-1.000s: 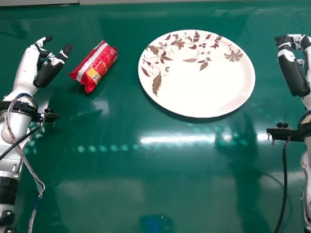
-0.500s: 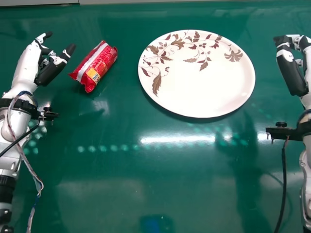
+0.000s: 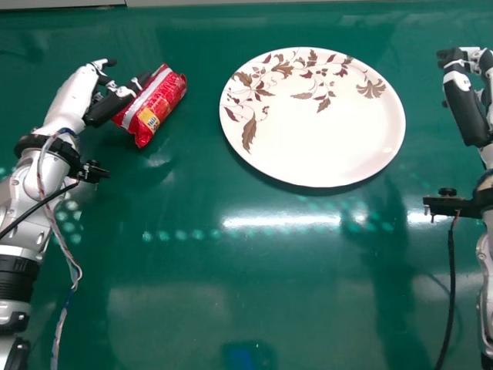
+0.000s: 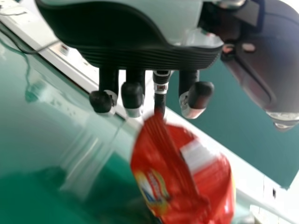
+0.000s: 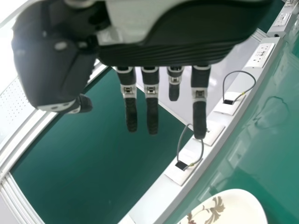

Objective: Pick up biscuit and place it in the plate

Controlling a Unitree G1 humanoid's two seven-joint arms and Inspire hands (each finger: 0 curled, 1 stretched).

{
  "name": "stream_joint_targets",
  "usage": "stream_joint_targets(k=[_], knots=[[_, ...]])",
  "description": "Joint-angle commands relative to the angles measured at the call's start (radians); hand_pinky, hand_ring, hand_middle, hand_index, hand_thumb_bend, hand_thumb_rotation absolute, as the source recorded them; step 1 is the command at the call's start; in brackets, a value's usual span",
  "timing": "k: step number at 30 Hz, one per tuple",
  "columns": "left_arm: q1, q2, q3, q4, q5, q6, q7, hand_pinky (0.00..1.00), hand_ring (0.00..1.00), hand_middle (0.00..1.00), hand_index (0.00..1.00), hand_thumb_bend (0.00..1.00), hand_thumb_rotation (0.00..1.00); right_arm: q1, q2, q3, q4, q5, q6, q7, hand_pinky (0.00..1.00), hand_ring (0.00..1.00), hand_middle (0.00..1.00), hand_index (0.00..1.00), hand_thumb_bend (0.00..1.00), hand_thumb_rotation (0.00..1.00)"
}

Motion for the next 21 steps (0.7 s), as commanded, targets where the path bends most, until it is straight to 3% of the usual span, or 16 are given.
stream_joint_targets(k=[1, 2, 3, 4, 6, 7, 8, 10, 14, 21], knots=[[-0.027, 0.019, -0.032, 0.024, 0.024, 0.012, -0.02, 0.0, 0.39, 0.87, 0.0, 1.0, 0.85, -0.003, -0.002, -0.014, -0.001, 0.013, -0.009, -0.007, 0.38, 0.52, 0.69, 0.73, 0.54, 0.19], [-0.039, 0.02, -0.043, 0.034, 0.034, 0.017, -0.029, 0.0, 0.6, 0.87, 0.0, 1.0, 0.85, -0.003, 0.001, -0.015, -0.002, 0.018, -0.009, -0.008, 0.36, 0.51, 0.67, 0.73, 0.54, 0.18], [-0.05, 0.02, -0.051, 0.042, 0.041, 0.025, -0.041, 0.03, 0.7, 0.86, 0.0, 1.0, 0.85, -0.003, 0.001, -0.016, -0.004, 0.021, -0.012, -0.009, 0.35, 0.49, 0.67, 0.73, 0.54, 0.17], [-0.061, 0.02, -0.06, 0.05, 0.046, 0.03, -0.051, 0.05, 0.77, 0.86, 0.0, 1.0, 0.85, -0.002, 0.002, -0.016, -0.006, 0.022, -0.012, -0.01, 0.35, 0.5, 0.68, 0.73, 0.54, 0.17], [-0.081, 0.021, -0.078, 0.067, 0.057, 0.034, -0.069, 0.1, 0.79, 0.85, 0.0, 1.0, 0.85, 0.001, -0.001, -0.016, -0.011, 0.019, -0.008, -0.01, 0.37, 0.53, 0.71, 0.73, 0.54, 0.17], [-0.089, 0.022, -0.086, 0.078, 0.06, 0.027, -0.071, 0.19, 0.79, 0.85, 0.29, 1.0, 0.85, 0.002, -0.002, -0.017, -0.015, 0.018, -0.006, -0.009, 0.38, 0.55, 0.72, 0.73, 0.54, 0.17], [-0.097, 0.024, -0.095, 0.09, 0.066, 0.018, -0.071, 0.35, 0.78, 0.83, 0.59, 1.0, 0.85, 0.004, -0.005, -0.017, -0.018, 0.015, -0.006, -0.008, 0.4, 0.56, 0.74, 0.73, 0.53, 0.17], [-0.11, 0.026, -0.11, 0.115, 0.074, 0.003, -0.068, 0.45, 0.78, 0.81, 0.73, 1.0, 0.85, 0.007, -0.007, -0.02, -0.022, 0.015, -0.003, -0.005, 0.41, 0.57, 0.74, 0.74, 0.53, 0.17], [-0.128, 0.024, -0.129, 0.136, 0.083, 0.012, -0.081, 0.57, 0.8, 0.82, 0.79, 1.0, 0.84, 0.009, -0.009, -0.03, -0.027, 0.028, -0.008, 0.003, 0.42, 0.58, 0.75, 0.74, 0.52, 0.17], [-0.143, 0.034, -0.154, 0.146, 0.094, 0.022, -0.095, 0.62, 0.81, 0.83, 0.81, 1.0, 0.84, 0.005, -0.003, -0.043, -0.037, 0.059, 0.003, 0.012, 0.41, 0.57, 0.74, 0.74, 0.53, 0.18]])
